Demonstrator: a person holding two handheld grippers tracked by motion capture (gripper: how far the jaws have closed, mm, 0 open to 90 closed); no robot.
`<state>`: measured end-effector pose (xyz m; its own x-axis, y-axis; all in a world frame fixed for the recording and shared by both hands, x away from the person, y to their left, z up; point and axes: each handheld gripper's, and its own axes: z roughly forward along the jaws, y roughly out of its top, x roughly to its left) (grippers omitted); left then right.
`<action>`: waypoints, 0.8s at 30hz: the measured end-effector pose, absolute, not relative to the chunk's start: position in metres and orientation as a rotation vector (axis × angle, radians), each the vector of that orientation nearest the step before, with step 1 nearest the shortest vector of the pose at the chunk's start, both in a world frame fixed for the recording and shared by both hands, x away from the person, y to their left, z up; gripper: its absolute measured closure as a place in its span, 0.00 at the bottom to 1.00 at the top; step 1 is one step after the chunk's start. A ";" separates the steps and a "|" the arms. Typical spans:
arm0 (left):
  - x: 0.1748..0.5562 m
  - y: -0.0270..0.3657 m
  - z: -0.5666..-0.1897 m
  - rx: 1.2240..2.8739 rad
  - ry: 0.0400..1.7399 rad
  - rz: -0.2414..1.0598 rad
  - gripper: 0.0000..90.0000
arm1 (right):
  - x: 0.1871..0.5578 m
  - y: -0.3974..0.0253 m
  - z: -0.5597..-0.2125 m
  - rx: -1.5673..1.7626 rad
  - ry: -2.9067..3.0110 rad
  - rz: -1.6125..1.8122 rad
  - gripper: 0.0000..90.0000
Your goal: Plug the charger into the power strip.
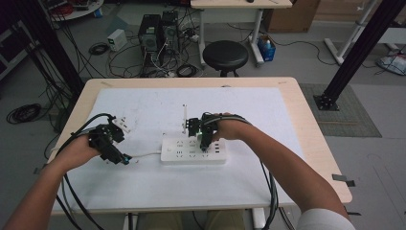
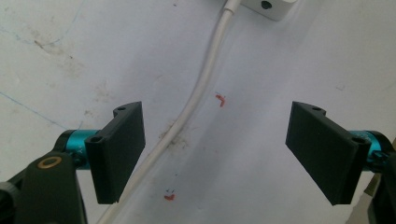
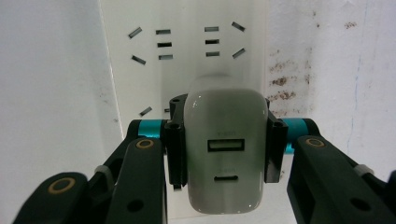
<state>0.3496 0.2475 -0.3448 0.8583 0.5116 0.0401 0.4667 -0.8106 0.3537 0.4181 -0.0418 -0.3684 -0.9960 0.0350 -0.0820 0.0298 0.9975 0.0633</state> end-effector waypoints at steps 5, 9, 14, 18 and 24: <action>0.349 0.248 -0.346 2.683 0.746 0.191 0.22 | 0.420 -0.046 -0.370 0.000 3.057 0.125 0.65; 0.348 0.248 -0.346 2.676 0.744 0.195 0.22 | 0.420 -0.052 -0.370 0.050 3.054 0.165 0.47; 0.349 0.249 -0.344 2.684 0.737 0.209 0.22 | 0.423 -0.061 -0.356 0.152 3.061 0.311 0.29; 0.348 0.249 -0.343 2.673 0.733 0.220 0.22 | 0.427 -0.073 -0.342 0.283 3.054 0.418 0.24; 0.349 0.248 -0.341 2.663 0.729 0.224 0.22 | 0.428 -0.093 -0.328 0.458 3.001 0.477 0.19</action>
<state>0.3485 0.2480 -0.3406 0.8536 0.5180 0.0549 0.4593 -0.7982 0.3898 0.4281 -0.0932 -0.3279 -0.9533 0.3014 -0.0204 0.2802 0.9074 0.3132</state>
